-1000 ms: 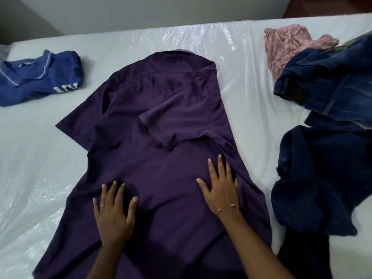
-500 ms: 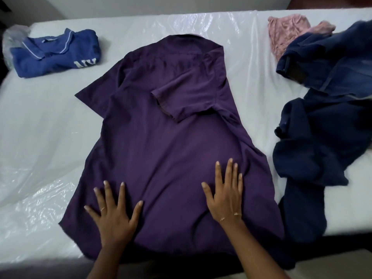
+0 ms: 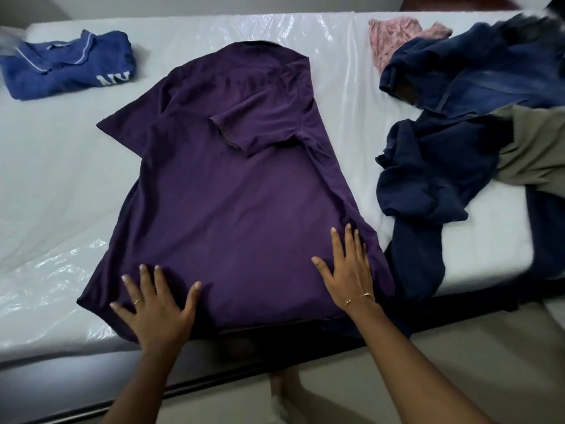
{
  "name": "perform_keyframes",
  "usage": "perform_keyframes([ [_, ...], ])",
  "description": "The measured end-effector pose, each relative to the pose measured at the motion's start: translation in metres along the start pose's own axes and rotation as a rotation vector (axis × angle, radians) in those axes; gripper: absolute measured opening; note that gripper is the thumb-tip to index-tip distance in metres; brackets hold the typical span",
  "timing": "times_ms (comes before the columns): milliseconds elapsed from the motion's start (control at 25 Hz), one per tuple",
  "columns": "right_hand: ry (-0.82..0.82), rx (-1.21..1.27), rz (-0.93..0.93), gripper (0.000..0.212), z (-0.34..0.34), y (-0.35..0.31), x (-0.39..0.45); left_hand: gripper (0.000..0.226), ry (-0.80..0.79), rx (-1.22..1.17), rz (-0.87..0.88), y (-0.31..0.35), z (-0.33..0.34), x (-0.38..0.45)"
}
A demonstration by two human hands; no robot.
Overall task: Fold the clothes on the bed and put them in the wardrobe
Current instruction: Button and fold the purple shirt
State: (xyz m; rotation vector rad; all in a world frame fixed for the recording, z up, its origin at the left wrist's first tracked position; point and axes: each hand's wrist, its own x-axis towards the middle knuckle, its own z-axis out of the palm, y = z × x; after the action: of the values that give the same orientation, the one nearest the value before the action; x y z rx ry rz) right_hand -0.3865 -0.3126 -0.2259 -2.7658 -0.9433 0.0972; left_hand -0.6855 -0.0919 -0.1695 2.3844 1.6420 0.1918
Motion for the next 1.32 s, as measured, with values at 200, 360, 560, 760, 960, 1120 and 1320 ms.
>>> perform_keyframes([
  [200, 0.352, 0.011, 0.364, 0.071, -0.005, 0.017, -0.025, 0.058, 0.061, -0.278, 0.483, 0.115, 0.013, -0.007],
  [360, 0.234, 0.091, 0.578, 0.046, 0.0, 0.048, -0.02, 0.025, -0.241, -0.573, 0.576, 0.195, 0.025, -0.014],
  [560, 0.308, 0.192, 0.168, 0.035, -0.002, 0.001, -0.052, 0.043, -0.897, -1.123, -0.089, 0.254, 0.003, -0.03],
  [760, 0.124, 0.272, 0.035, 0.055, 0.024, -0.049, -0.101, 0.025, -0.749, -1.036, -0.264, 0.219, 0.005, -0.027],
  [960, 0.108, 0.235, -0.061, 0.032, 0.028, -0.037, -0.102, 0.031, -0.489, -1.031, -0.102, 0.195, 0.014, -0.023],
  [1120, 0.104, 0.28, -0.107, 0.027, 0.025, -0.036, -0.104, 0.038, -0.231, -0.774, -0.09, 0.177, 0.024, -0.035],
  [1320, 0.247, 0.266, -0.077, 0.028, 0.031, -0.042, -0.092, 0.04, -0.184, -0.648, -0.018, 0.157, 0.031, -0.033],
])
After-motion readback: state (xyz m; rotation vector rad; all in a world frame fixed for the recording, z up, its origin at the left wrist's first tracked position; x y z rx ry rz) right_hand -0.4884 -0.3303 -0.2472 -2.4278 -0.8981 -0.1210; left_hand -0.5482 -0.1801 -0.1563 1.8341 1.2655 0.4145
